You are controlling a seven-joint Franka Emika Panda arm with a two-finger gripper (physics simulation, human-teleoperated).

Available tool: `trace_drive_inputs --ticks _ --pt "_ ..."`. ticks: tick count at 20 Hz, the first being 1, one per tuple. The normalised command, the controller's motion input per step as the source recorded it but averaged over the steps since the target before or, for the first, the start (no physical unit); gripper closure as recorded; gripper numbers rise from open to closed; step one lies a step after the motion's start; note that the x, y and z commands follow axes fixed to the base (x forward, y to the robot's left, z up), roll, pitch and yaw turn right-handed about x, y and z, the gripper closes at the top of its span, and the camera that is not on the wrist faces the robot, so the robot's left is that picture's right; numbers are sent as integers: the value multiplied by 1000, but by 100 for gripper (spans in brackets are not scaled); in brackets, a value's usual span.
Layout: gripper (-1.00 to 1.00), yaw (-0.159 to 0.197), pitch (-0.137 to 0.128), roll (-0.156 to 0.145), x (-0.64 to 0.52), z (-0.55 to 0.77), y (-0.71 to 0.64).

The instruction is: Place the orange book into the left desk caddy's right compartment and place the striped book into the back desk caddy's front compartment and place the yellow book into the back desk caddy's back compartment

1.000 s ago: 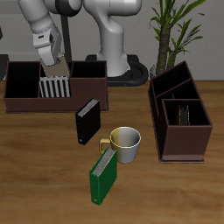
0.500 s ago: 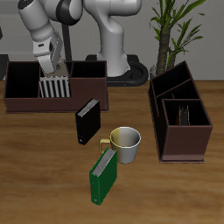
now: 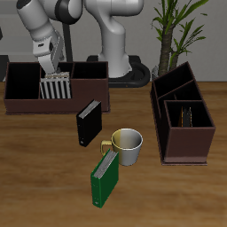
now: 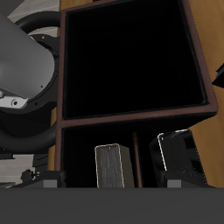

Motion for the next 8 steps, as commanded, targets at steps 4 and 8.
trace_drive_inputs --ticks 4,8 --pt "-100 2 -33 17 82 92 108" --pt "-100 5 -5 23 78 14 56"
